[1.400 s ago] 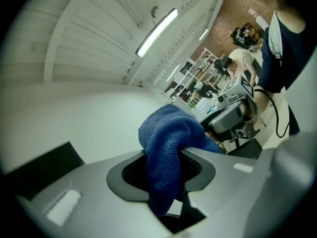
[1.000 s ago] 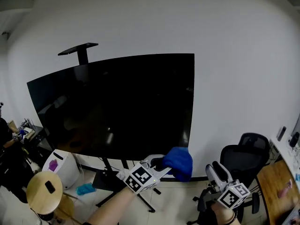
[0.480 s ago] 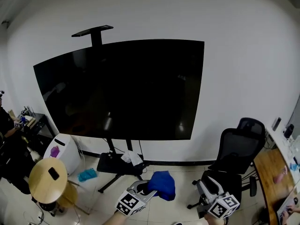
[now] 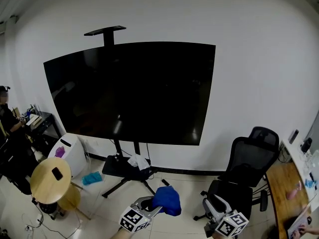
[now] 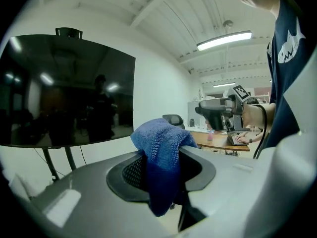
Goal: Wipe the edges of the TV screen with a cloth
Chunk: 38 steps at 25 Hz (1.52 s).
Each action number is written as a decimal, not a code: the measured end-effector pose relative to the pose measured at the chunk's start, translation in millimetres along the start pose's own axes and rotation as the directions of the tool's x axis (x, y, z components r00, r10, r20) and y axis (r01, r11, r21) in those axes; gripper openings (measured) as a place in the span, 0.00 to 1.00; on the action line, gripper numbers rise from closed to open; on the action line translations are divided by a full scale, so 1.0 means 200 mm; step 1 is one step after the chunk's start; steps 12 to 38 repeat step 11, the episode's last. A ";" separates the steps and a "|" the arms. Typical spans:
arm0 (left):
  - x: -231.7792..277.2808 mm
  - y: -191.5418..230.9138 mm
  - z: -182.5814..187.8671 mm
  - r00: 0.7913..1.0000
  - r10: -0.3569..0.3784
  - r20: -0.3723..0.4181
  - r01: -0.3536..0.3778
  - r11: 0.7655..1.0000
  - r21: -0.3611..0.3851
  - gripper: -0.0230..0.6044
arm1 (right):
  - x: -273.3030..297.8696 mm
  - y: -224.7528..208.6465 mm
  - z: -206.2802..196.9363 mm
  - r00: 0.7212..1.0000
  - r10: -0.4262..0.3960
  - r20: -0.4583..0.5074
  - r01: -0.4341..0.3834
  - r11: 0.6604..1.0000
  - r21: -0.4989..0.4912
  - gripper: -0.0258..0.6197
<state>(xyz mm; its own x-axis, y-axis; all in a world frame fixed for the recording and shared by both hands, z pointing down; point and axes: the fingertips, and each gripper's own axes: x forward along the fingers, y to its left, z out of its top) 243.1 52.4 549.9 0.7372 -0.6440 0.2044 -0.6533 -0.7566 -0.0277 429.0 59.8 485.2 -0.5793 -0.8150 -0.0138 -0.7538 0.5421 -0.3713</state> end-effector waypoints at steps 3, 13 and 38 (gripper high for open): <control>0.03 -0.09 0.02 1.000 0.009 0.009 -0.009 1.000 -0.001 0.23 | -0.07 -0.01 -0.01 1.000 0.019 -0.013 -0.020 0.999 -0.032 0.31; 0.10 -0.32 -0.02 1.000 0.021 -0.009 -0.021 1.000 -0.012 0.23 | -0.25 -0.07 -0.08 0.998 0.059 -0.036 -0.061 0.996 -0.057 0.31; 0.10 -0.32 -0.02 1.000 0.021 -0.009 -0.021 1.000 -0.012 0.23 | -0.25 -0.07 -0.08 0.998 0.059 -0.036 -0.061 0.996 -0.057 0.31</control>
